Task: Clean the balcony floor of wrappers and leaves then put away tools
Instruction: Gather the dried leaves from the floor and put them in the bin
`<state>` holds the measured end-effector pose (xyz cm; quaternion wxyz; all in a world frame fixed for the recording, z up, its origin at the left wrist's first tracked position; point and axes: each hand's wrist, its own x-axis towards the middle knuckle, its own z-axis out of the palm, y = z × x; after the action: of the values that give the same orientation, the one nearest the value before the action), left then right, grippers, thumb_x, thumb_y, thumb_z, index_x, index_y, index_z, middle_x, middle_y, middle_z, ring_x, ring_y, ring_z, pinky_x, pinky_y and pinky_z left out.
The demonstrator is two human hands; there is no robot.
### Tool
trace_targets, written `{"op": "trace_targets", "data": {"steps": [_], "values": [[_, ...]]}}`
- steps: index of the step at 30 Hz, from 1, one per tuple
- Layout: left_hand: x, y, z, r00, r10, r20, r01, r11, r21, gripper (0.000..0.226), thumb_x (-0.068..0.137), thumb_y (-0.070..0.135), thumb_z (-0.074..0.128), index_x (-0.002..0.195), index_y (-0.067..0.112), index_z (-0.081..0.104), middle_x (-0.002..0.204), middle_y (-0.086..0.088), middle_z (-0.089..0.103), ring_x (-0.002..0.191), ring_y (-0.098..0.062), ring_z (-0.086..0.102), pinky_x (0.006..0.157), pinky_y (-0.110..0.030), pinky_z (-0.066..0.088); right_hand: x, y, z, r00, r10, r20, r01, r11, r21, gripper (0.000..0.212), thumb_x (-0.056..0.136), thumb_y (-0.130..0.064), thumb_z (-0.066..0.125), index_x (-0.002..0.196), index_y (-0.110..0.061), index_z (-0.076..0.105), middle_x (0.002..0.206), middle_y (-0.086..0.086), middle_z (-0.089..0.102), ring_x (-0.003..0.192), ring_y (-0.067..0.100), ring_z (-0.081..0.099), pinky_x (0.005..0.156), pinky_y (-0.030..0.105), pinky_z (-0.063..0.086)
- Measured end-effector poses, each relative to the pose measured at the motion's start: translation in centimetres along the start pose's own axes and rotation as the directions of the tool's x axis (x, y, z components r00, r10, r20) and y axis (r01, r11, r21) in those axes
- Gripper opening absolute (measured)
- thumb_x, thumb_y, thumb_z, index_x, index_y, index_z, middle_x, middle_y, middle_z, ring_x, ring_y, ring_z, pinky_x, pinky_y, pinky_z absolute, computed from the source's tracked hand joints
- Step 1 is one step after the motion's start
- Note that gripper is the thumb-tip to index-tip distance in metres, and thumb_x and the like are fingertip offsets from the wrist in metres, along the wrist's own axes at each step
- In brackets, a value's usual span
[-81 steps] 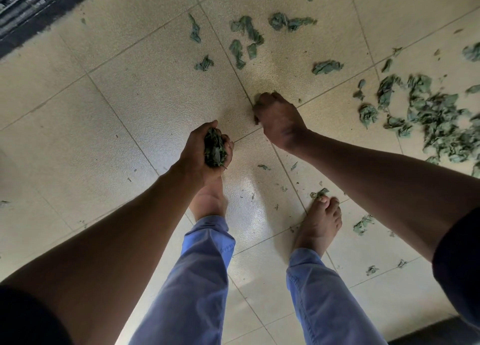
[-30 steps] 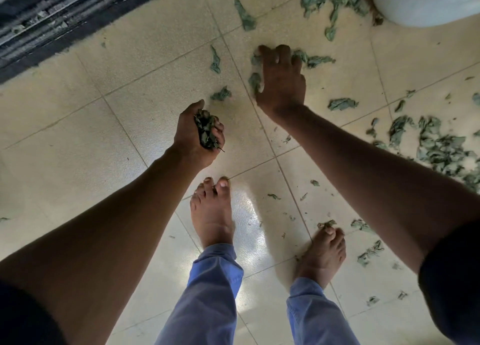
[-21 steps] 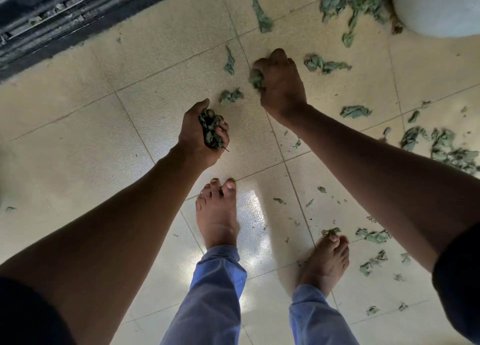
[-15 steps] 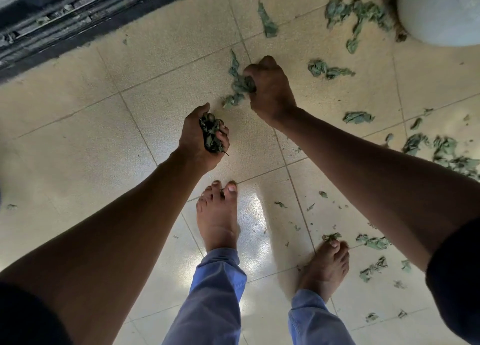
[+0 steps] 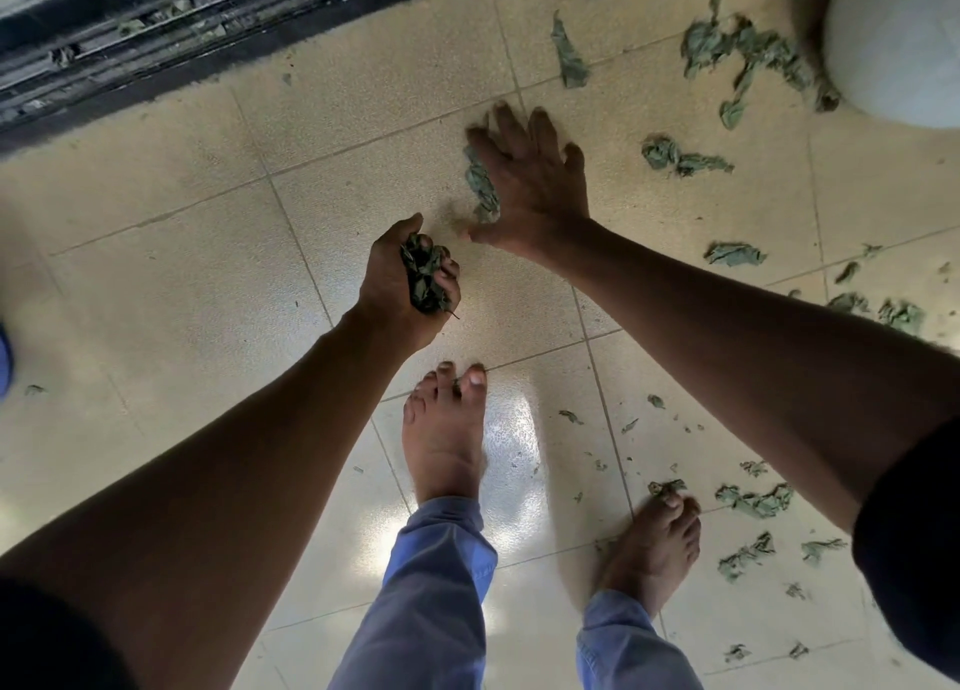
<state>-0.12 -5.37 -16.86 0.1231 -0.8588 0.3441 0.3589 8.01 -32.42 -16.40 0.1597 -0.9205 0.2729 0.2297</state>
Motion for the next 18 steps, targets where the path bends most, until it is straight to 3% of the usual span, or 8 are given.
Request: {"op": "trace_targets", "data": {"steps": [6, 10, 12, 13, 14, 15, 17, 18], "values": [[-0.3, 0.1, -0.1, 1.0, -0.001, -0.013, 0.001, 1.0, 0.015, 0.089, 0.059, 0.009, 0.077, 0.138, 0.023, 0.04, 0.143, -0.012, 0.04, 0.122, -0.035, 0.047, 0.101, -0.045, 0.044, -1.4, -1.6, 1.9, 0.985, -0.029, -0.173, 0.008, 0.993, -0.116, 0.057, 0.092, -0.012, 0.065, 0.145, -0.017, 0.047, 0.157, 0.011, 0.042, 0.132, 0.042, 0.046, 0.082, 0.051, 0.057], [-0.3, 0.3, -0.8, 0.999, -0.024, -0.034, 0.021, 0.997, -0.075, 0.09, 0.059, 0.01, 0.078, 0.139, 0.024, 0.04, 0.144, -0.012, 0.041, 0.125, -0.035, 0.048, 0.104, -0.045, 0.043, -2.4, -1.4, 2.4, 0.976, -0.123, -0.181, 0.076, 0.966, -0.245, 0.038, 0.092, -0.004, 0.061, 0.129, -0.008, 0.062, 0.138, 0.016, 0.057, 0.116, 0.036, 0.059, 0.072, 0.043, 0.059], [-0.8, 0.7, -0.2, 0.998, -0.055, -0.028, 0.047, 0.972, -0.231, 0.09, 0.059, 0.011, 0.078, 0.14, 0.024, 0.04, 0.144, -0.012, 0.042, 0.125, -0.036, 0.048, 0.104, -0.044, 0.043, -2.7, -1.0, 2.8, 0.969, -0.184, -0.163, 0.129, 0.945, -0.301, 0.031, 0.092, 0.0, 0.056, 0.121, -0.005, 0.066, 0.126, 0.016, 0.062, 0.112, 0.032, 0.061, 0.067, 0.039, 0.06], [0.2, 1.0, -0.7, 0.993, -0.111, 0.034, 0.114, 0.883, -0.454, 0.088, 0.06, 0.011, 0.078, 0.139, 0.023, 0.04, 0.144, -0.012, 0.043, 0.124, -0.035, 0.048, 0.103, -0.043, 0.043, -3.0, -0.9, 2.9, 0.967, -0.211, -0.146, 0.158, 0.938, -0.309, 0.028, 0.09, 0.002, 0.058, 0.115, -0.005, 0.069, 0.119, 0.015, 0.064, 0.109, 0.031, 0.062, 0.064, 0.038, 0.059], [2.9, 0.0, -2.2, 0.959, -0.274, 0.071, 0.255, 0.732, -0.632, 0.083, 0.063, 0.012, 0.078, 0.137, 0.022, 0.043, 0.141, -0.012, 0.045, 0.122, -0.033, 0.05, 0.101, -0.041, 0.044, -3.2, -0.7, 2.9, 0.965, -0.231, -0.128, 0.183, 0.933, -0.309, 0.024, 0.087, 0.004, 0.062, 0.107, -0.005, 0.071, 0.112, 0.014, 0.065, 0.106, 0.03, 0.063, 0.061, 0.037, 0.058], [5.1, -0.7, -4.3, 0.927, -0.359, 0.107, 0.3, 0.542, -0.785, 0.068, 0.069, 0.015, 0.079, 0.131, 0.021, 0.05, 0.134, -0.01, 0.052, 0.116, -0.029, 0.055, 0.096, -0.037, 0.047, -3.3, -0.6, 2.8, 0.961, -0.248, -0.122, 0.201, 0.931, -0.305, 0.022, 0.084, 0.006, 0.065, 0.101, -0.005, 0.073, 0.107, 0.014, 0.065, 0.102, 0.03, 0.063, 0.06, 0.037, 0.057], [7.8, -0.6, -10.1, 0.935, -0.112, 0.337, 0.345, 0.051, -0.937, 0.012, 0.089, 0.028, 0.071, 0.089, 0.018, 0.065, 0.094, -0.002, 0.062, 0.084, -0.015, 0.061, 0.068, -0.022, 0.051, -3.6, -0.5, 2.6, 0.96, -0.264, -0.097, 0.231, 0.936, -0.265, 0.023, 0.083, 0.011, 0.063, 0.098, -0.004, 0.072, 0.107, 0.015, 0.064, 0.101, 0.031, 0.062, 0.063, 0.038, 0.056], [8.2, -1.2, -12.4, 0.869, -0.013, 0.495, 0.462, -0.34, -0.819, 0.03, 0.095, 0.034, 0.065, 0.07, 0.019, 0.061, 0.077, 0.002, 0.057, 0.069, -0.011, 0.058, 0.054, -0.016, 0.047, -3.6, -0.4, 2.6, 0.96, -0.261, -0.095, 0.237, 0.947, -0.215, 0.024, 0.085, 0.012, 0.059, 0.101, -0.002, 0.071, 0.109, 0.017, 0.063, 0.103, 0.033, 0.062, 0.067, 0.039, 0.055]]}}
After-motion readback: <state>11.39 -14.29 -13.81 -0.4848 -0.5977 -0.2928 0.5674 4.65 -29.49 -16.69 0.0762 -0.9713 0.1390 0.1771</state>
